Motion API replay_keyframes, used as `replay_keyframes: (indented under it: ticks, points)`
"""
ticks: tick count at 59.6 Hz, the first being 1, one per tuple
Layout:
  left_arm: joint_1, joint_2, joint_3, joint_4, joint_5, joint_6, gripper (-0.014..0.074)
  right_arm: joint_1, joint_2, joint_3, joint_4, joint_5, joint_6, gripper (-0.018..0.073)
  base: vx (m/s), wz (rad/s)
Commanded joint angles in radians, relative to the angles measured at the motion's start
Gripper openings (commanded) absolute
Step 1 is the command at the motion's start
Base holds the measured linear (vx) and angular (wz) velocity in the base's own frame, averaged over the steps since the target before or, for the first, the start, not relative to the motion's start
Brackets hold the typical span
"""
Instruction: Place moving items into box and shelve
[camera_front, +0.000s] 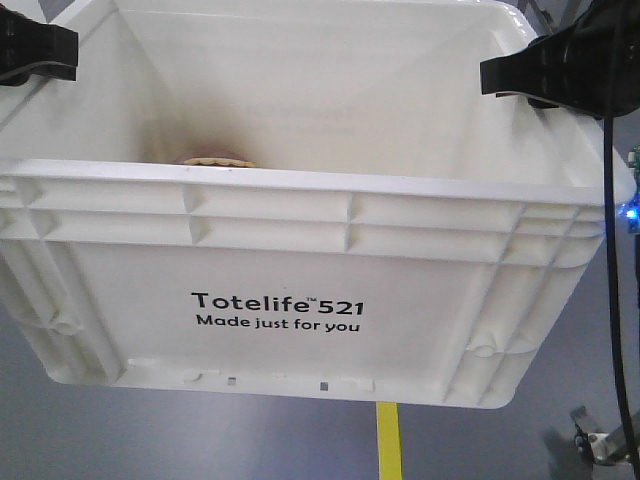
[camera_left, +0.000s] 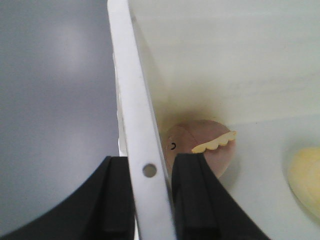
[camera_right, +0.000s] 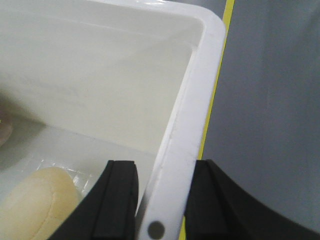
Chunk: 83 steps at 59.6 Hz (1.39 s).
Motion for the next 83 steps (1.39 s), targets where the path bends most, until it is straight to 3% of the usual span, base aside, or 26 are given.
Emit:
replay_keyframes:
  ticks: [1,83]
  points:
    - [-0.024,-0.039,-0.052,-0.102,-0.144,0.012,-0.0006,0.01,-0.032,-0.048,0.044,-0.166,0.008,-0.0006,0.4,-0.01]
    - [-0.024,-0.039,-0.052,-0.102,-0.144,0.012,-0.0006,0.01,-0.032,-0.048,0.044,-0.166,0.008,-0.0006,0.37,-0.09]
